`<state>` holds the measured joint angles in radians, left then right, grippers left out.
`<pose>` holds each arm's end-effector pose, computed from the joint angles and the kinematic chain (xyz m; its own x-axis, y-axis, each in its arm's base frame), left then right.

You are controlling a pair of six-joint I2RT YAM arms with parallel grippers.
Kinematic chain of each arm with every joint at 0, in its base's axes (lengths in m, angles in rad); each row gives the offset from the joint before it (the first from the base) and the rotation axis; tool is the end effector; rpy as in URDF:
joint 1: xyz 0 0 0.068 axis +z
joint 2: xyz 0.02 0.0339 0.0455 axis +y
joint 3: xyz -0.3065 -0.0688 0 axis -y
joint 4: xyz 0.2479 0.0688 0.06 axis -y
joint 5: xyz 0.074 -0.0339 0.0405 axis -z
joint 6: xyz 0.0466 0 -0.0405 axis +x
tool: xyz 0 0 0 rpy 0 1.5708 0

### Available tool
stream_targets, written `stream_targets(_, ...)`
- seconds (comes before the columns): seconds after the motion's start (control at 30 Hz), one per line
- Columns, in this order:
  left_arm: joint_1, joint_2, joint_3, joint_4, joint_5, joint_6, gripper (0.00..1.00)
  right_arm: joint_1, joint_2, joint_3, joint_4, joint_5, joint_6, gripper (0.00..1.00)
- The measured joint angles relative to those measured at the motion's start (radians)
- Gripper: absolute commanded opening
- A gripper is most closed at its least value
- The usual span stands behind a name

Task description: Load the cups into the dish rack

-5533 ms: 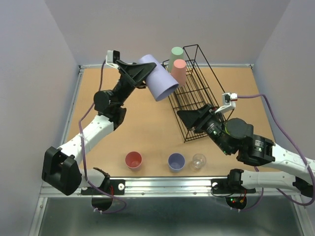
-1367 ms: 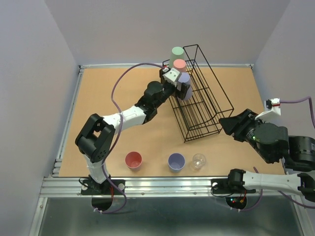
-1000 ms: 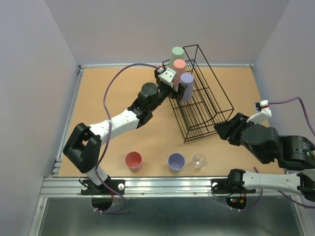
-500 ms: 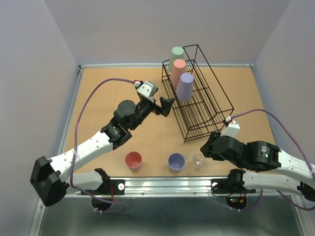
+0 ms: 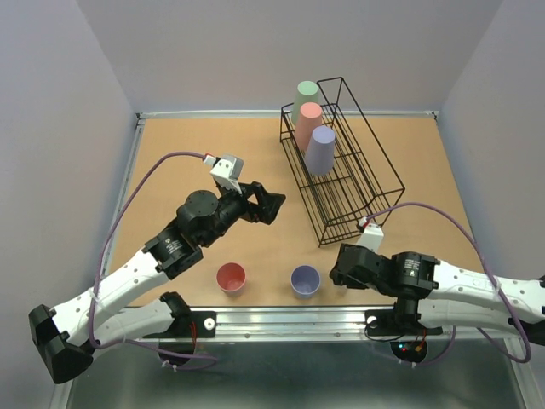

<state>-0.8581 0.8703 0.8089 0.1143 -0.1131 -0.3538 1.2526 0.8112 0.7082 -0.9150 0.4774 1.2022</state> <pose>0.1306 -0.1431 0.3989 -0.2025 -0.2922 -0.9347 0.6481 0.6756 -0.3516 0.0586 0.1094 0.2717 -0.8125 0.1817 -0.5540 -0.0284 0.9367 0.3489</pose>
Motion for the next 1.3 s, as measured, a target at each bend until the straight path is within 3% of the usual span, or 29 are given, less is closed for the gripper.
stream_targets(0.27,0.000,-0.088,-0.005,-0.130,-0.031,-0.098,0.99,0.000,0.071,-0.072,0.085,-0.030,0.023,0.48)
stream_targets(0.53,0.000,-0.120,-0.005,-0.226,-0.037,-0.125,0.99,0.000,0.099,-0.126,0.126,-0.043,0.047,0.39)
stream_targets(0.67,0.000,-0.118,-0.005,-0.265,-0.018,-0.129,0.99,0.000,0.151,-0.135,0.148,-0.056,0.048,0.20)
stream_targets(0.7,0.000,-0.116,-0.005,-0.270,-0.018,-0.130,0.99,0.000,0.160,-0.135,0.154,-0.058,0.045,0.11)
stream_targets(0.83,0.000,-0.110,-0.005,-0.285,-0.016,-0.135,0.99,-0.001,0.163,-0.122,0.164,-0.043,0.024,0.00)
stream_targets(1.1,0.000,-0.071,0.015,-0.293,-0.020,-0.134,0.99,-0.001,0.164,-0.093,0.127,-0.029,0.021,0.00)
stream_targets(1.3,0.000,-0.023,0.078,-0.299,-0.029,-0.138,0.99,0.000,0.159,0.096,-0.061,0.009,0.059,0.00)
